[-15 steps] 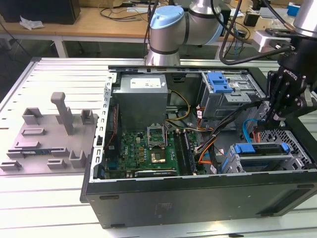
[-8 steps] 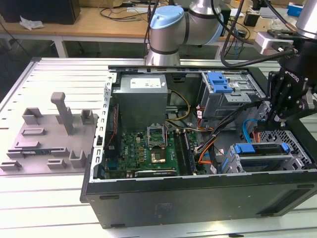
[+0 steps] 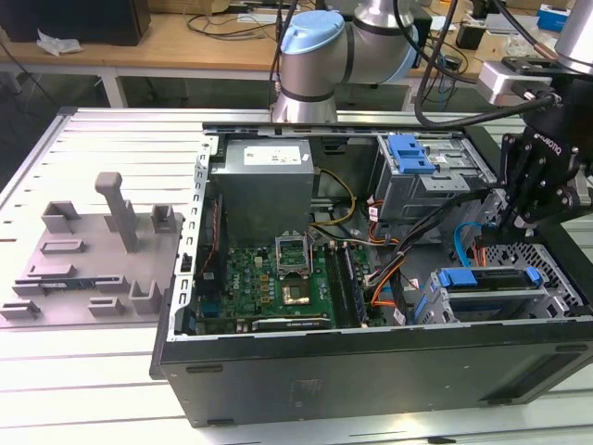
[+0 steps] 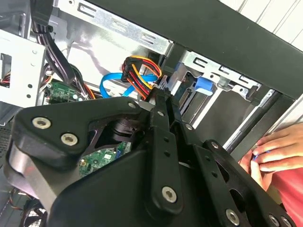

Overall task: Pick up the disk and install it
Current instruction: 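Insert the first disk wire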

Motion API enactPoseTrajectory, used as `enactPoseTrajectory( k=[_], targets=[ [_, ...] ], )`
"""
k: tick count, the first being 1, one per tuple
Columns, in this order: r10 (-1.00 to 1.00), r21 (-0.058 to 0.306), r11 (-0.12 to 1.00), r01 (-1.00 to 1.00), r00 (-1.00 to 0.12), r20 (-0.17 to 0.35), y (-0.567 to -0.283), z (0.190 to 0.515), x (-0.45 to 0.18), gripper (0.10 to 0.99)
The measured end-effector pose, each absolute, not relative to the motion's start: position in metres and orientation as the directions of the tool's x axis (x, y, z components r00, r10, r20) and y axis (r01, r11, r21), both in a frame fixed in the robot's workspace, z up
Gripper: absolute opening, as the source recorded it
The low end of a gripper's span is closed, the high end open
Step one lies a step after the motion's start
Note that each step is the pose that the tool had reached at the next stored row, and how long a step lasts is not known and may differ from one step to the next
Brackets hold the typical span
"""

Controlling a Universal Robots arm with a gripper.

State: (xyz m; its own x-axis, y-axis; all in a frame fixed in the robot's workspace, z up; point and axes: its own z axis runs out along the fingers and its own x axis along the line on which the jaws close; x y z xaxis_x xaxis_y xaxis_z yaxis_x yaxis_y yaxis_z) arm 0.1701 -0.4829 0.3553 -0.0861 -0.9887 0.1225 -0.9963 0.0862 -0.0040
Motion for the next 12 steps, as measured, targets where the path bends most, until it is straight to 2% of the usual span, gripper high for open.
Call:
enactPoseTrajectory(
  k=[12],
  targets=[
    [-0.991,-0.004,0.065,-0.998,-0.065,0.120,-0.4921,0.3544,0.1698,0.169]
  ],
)
